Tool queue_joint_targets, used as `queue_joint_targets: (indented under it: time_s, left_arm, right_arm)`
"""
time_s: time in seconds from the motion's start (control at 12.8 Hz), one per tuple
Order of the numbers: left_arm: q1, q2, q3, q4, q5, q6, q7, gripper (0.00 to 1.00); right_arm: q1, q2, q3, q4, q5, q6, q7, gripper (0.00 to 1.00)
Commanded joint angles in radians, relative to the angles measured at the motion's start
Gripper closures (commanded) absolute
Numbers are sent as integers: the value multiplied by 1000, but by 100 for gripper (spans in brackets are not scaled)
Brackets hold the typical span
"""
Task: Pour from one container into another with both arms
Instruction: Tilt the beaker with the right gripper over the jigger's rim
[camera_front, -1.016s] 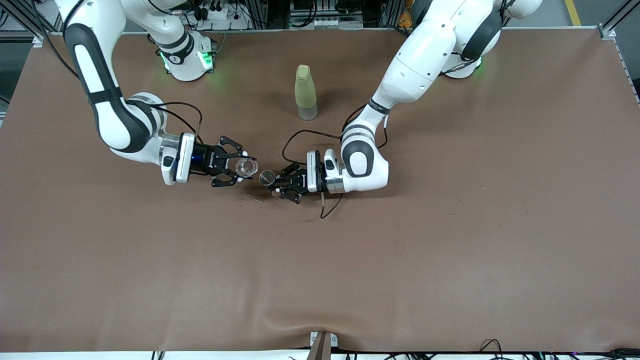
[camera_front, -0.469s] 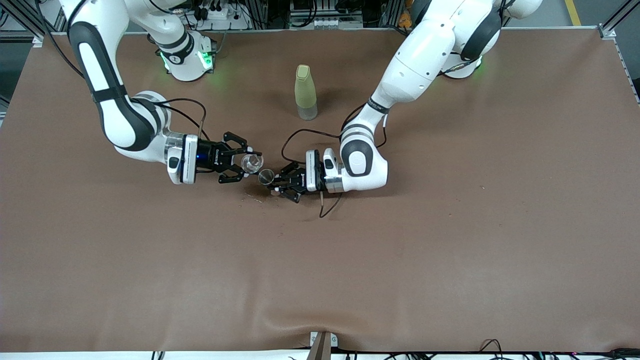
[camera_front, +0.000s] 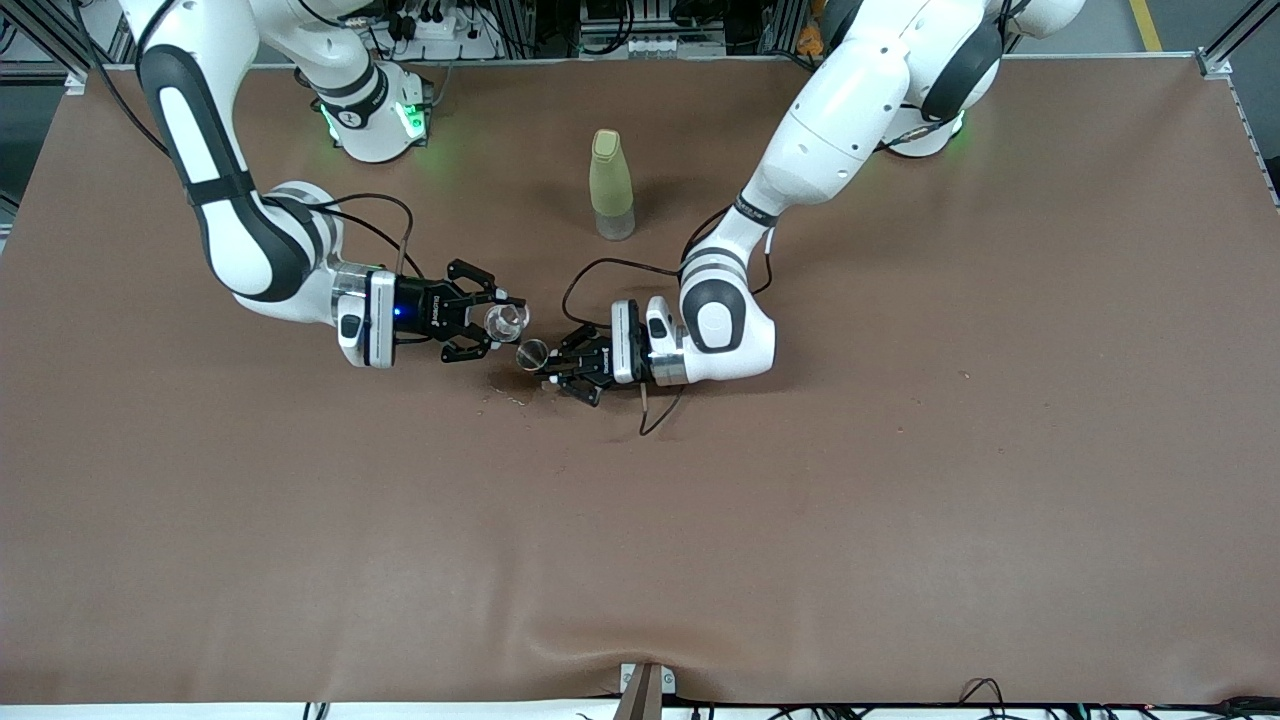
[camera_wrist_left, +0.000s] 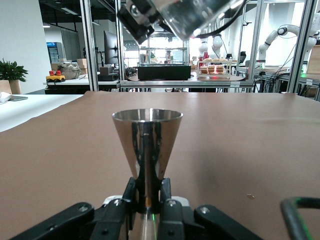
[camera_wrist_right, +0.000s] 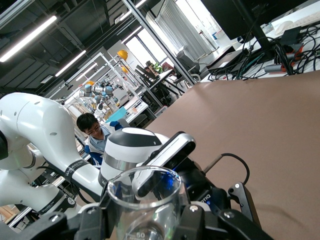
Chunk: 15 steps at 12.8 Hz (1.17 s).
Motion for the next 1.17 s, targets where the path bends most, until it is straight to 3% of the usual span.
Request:
queue_joint_targets:
  time_s: [0.0,0.47,1.09]
  left_arm:
    - [-13,7,7,19,-29,16,-4,100]
    - [-14,7,8,18,-41,17,-4,100]
    - [-14,4,7,18,-50,19,-5,100]
  right_arm:
    - [12,-38,-4,-45,31,-4,19,89]
    - [46,-37,-1,-51,103,-16,143,89]
    - [40,-40,-2,-48,109,-19,321,89]
